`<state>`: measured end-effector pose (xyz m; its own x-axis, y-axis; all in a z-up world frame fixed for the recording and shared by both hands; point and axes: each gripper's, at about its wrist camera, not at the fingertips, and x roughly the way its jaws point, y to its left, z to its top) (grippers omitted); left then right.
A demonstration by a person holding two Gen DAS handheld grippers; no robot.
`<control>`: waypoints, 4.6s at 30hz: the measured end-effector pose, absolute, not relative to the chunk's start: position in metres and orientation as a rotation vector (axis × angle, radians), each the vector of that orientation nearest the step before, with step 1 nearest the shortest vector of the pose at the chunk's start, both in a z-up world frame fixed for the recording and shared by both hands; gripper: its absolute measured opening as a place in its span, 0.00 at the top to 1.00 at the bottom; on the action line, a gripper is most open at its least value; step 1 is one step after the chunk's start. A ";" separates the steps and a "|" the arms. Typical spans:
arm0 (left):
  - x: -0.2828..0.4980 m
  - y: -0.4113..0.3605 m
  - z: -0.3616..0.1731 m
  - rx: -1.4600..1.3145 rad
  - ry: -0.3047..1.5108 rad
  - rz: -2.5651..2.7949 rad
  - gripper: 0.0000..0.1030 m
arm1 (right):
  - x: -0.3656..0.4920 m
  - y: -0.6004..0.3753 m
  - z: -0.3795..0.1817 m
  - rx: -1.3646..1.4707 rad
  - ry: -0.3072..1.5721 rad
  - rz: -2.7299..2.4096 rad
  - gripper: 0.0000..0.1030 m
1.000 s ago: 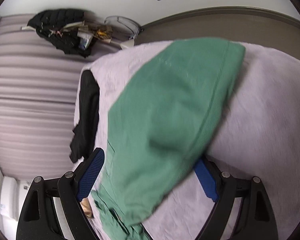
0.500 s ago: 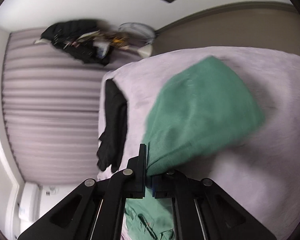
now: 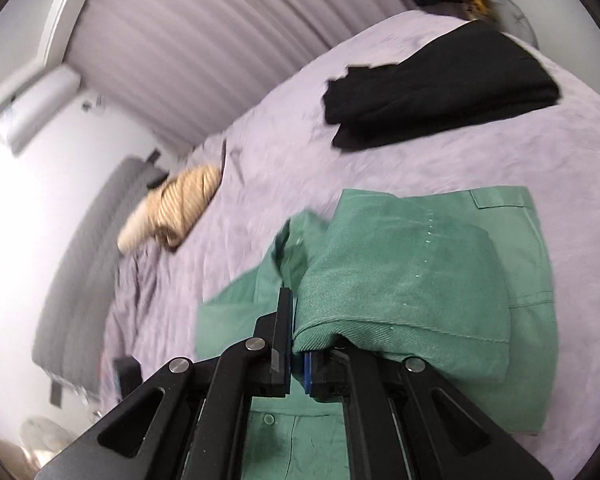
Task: Fold large clothes
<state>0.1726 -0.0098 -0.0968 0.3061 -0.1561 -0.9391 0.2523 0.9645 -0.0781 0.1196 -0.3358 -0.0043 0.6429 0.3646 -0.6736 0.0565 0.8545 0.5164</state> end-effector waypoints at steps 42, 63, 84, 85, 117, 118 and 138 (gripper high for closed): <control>0.179 0.043 -0.093 0.023 1.162 -0.320 0.01 | 0.084 -0.240 -0.088 0.404 1.146 0.058 0.36; 0.173 0.036 -0.104 -0.030 1.188 -0.244 0.01 | 0.169 -0.208 -0.103 0.643 1.242 0.426 0.39; 0.255 -0.035 -0.142 0.093 1.175 -0.197 0.01 | 0.156 -0.447 -0.112 0.579 1.115 -0.261 0.94; 0.258 -0.041 -0.148 0.112 1.179 -0.197 0.01 | 0.158 -0.454 -0.118 0.563 1.137 -0.288 0.94; 0.255 0.018 -0.133 0.214 1.202 -0.138 0.00 | -0.007 -0.447 -0.112 0.931 1.109 -0.369 0.96; 0.249 0.025 -0.131 0.216 1.212 -0.137 0.00 | -0.008 -0.444 -0.107 0.898 1.117 -0.366 0.93; 0.139 0.033 -0.087 0.092 1.324 -0.060 0.00 | -0.052 -0.367 -0.071 0.701 1.304 -0.187 0.27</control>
